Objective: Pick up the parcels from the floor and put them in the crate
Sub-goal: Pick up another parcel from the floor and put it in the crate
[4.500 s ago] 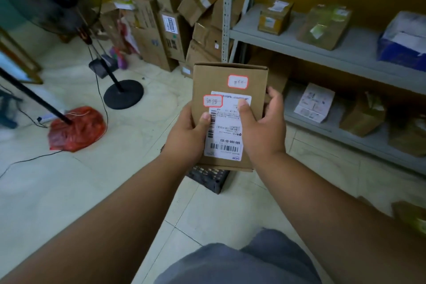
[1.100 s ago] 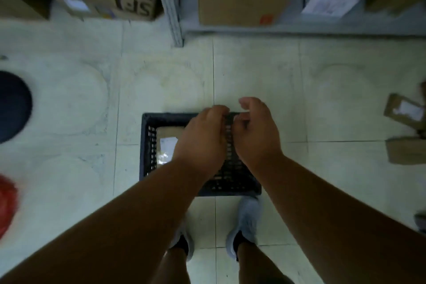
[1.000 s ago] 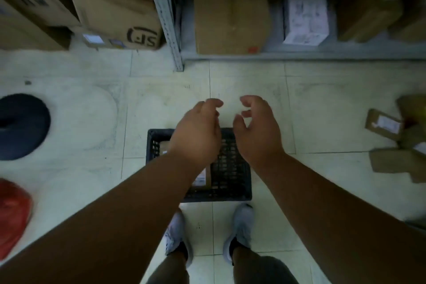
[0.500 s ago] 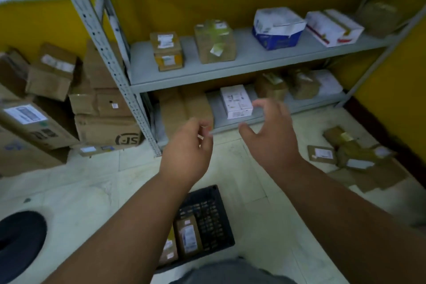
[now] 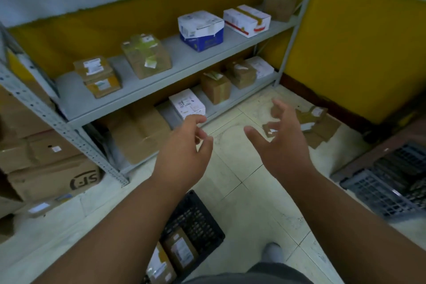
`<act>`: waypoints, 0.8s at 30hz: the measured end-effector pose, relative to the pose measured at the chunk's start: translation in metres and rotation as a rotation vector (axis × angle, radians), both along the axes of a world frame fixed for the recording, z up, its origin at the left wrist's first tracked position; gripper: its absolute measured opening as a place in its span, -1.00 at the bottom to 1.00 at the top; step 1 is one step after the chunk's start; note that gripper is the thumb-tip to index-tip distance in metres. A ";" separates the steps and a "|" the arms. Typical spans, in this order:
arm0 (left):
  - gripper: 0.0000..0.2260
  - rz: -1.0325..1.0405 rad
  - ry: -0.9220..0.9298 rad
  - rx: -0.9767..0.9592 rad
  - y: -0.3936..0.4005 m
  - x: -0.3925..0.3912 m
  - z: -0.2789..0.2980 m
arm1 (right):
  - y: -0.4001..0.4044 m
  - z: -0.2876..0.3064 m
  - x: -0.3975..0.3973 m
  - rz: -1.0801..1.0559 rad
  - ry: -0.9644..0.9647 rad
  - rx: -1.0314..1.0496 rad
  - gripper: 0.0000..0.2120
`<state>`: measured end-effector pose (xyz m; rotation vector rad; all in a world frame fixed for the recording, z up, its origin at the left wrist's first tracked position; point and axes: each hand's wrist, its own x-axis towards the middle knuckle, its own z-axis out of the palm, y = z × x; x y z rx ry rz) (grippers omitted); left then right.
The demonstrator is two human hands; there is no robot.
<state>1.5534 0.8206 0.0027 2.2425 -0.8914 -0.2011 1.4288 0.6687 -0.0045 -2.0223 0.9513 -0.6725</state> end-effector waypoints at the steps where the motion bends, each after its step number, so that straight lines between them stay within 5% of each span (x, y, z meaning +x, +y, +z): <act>1: -0.64 -0.023 0.011 0.010 -0.012 -0.004 0.002 | -0.012 -0.001 -0.008 -0.023 0.008 0.035 -0.21; 9: -0.73 -0.136 0.060 -0.104 -0.173 -0.054 -0.010 | -0.149 -0.011 -0.084 -0.091 0.149 -0.074 -0.52; 16: -0.52 -0.218 0.045 -0.132 -0.286 -0.090 -0.037 | -0.248 -0.011 -0.125 -0.071 0.094 0.004 -0.16; 24: -0.40 -0.331 0.049 0.004 -0.369 -0.047 -0.063 | -0.320 -0.059 -0.081 -0.115 0.074 0.143 -0.23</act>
